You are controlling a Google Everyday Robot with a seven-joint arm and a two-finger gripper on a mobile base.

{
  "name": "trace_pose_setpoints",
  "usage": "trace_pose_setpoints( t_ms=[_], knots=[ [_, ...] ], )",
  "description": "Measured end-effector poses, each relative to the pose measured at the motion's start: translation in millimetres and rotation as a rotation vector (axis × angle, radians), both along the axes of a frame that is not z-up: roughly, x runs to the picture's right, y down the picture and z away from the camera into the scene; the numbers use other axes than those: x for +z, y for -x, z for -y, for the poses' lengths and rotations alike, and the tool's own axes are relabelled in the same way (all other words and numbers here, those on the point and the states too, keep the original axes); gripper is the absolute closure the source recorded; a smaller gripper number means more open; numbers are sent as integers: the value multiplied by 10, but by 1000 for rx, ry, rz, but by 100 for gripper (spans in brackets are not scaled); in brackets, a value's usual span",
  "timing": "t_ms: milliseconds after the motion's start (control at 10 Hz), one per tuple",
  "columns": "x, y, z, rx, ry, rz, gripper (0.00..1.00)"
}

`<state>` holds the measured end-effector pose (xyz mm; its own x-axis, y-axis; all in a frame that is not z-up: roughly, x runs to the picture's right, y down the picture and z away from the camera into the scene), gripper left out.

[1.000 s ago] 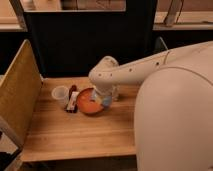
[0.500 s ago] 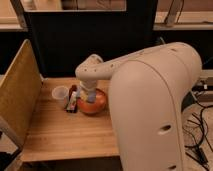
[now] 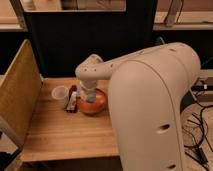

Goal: Place the white sponge in the ceramic bowl

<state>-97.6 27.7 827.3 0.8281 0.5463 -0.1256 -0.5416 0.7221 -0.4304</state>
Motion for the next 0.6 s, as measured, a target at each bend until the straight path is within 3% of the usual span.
trace_pose_setpoints(
  t_ms=[200, 600],
  knots=[
    [1, -3, 0, 0, 0, 0, 24],
    [1, -8, 1, 0, 0, -1, 20]
  ],
)
